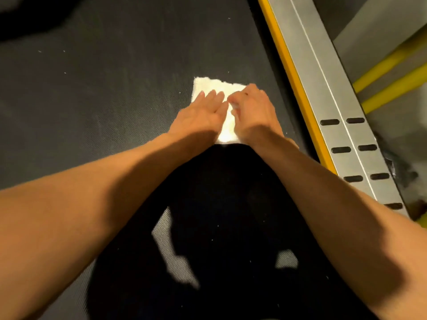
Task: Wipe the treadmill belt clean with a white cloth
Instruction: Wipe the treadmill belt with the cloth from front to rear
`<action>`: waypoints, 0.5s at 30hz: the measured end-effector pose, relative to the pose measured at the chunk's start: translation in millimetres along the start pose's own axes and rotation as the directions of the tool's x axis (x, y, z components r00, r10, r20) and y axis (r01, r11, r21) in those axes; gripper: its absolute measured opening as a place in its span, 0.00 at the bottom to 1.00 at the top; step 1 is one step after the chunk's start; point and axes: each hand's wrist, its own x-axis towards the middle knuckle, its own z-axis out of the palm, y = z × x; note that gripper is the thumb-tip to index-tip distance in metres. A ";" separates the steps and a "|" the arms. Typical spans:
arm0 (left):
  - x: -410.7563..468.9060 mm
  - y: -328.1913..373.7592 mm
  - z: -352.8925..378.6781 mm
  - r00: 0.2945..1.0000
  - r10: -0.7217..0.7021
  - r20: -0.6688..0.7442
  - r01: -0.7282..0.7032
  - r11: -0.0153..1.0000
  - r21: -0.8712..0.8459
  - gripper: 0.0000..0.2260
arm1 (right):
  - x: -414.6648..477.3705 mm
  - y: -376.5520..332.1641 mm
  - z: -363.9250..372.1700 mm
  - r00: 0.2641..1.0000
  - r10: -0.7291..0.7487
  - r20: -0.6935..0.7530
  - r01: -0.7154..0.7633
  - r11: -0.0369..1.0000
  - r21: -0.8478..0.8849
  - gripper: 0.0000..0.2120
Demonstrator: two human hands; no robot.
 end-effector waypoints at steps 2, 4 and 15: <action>21.4 -1.5 0.3 0.996 -0.054 0.066 0.055 0.998 -0.020 0.21 | 16.0 2.9 -4.6 0.999 0.024 -0.021 -0.025 0.999 -0.022 0.15; 36.2 -2.3 0.3 0.989 -0.097 0.109 0.100 0.994 -0.030 0.22 | 24.4 2.7 -7.3 0.998 0.049 -0.038 -0.050 0.998 -0.033 0.16; 34.5 22.3 -0.5 0.984 -0.153 0.093 0.161 0.983 -0.088 0.23 | 17.9 18.5 -12.3 0.998 0.064 -0.027 -0.063 0.998 0.016 0.13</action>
